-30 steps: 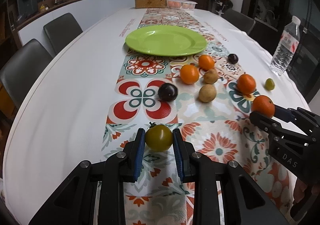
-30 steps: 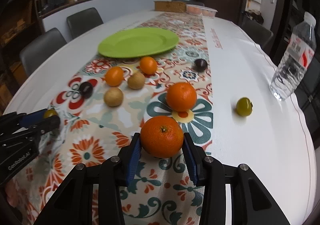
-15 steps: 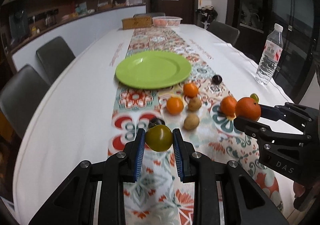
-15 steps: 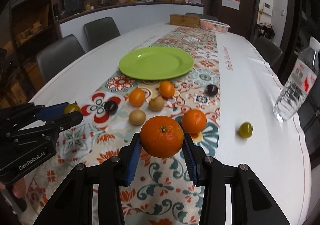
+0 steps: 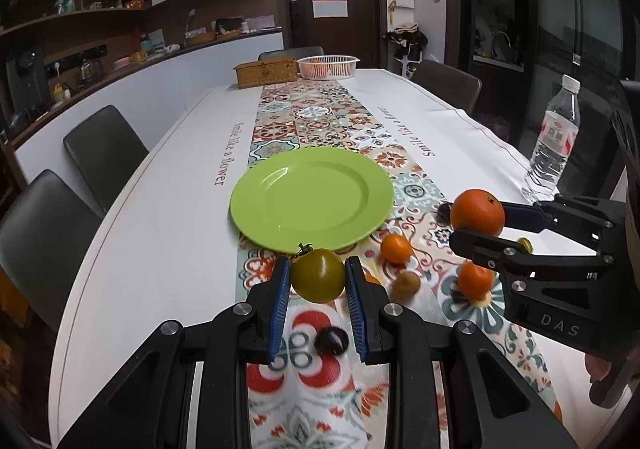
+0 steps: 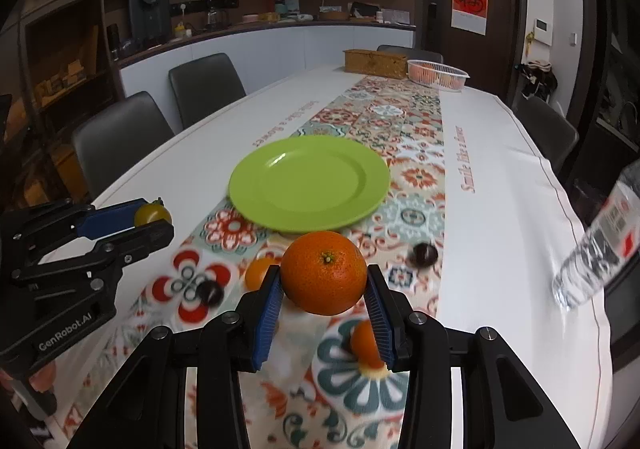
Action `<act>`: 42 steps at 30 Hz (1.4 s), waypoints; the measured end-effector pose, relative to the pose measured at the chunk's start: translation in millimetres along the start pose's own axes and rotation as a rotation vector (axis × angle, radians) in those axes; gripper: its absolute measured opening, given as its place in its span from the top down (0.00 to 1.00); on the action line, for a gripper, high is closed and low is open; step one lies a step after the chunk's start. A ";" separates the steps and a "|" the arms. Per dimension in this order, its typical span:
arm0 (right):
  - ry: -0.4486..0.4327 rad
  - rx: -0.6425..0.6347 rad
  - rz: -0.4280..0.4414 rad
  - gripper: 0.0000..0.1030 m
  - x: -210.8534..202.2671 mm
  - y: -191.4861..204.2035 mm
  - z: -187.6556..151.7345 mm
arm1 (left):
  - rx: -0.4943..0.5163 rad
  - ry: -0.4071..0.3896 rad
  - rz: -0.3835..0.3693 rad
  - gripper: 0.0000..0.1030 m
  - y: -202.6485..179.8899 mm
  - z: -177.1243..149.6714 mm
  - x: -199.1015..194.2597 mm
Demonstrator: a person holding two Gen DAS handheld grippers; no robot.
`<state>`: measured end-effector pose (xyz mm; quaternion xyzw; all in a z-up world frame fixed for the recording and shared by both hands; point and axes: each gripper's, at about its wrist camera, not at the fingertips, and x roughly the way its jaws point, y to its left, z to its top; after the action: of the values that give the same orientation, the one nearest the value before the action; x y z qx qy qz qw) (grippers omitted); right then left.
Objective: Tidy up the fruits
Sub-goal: 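Carry both fruits over the green plate and open both tools to drop them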
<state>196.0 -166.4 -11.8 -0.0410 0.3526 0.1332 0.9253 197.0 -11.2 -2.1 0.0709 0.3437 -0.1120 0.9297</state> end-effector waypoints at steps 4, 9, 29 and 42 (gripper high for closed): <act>0.014 -0.012 0.009 0.59 15.6 -2.1 16.5 | -0.010 0.021 -0.020 0.73 7.6 11.6 17.5; 0.023 -0.033 0.012 0.59 35.2 -3.1 33.7 | -0.005 0.029 -0.026 0.73 16.3 24.7 37.5; 0.190 -0.045 0.062 0.59 140.9 -20.3 72.1 | -0.014 0.169 -0.133 0.73 39.9 52.0 139.0; 0.174 -0.046 0.052 0.56 133.2 -19.3 70.9 | -0.002 0.135 -0.073 0.56 42.8 48.6 118.5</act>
<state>342.2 -143.9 -47.5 -0.0645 0.4297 0.1612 0.8861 325.9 1.1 -40.7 0.0650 0.4080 -0.1406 0.8998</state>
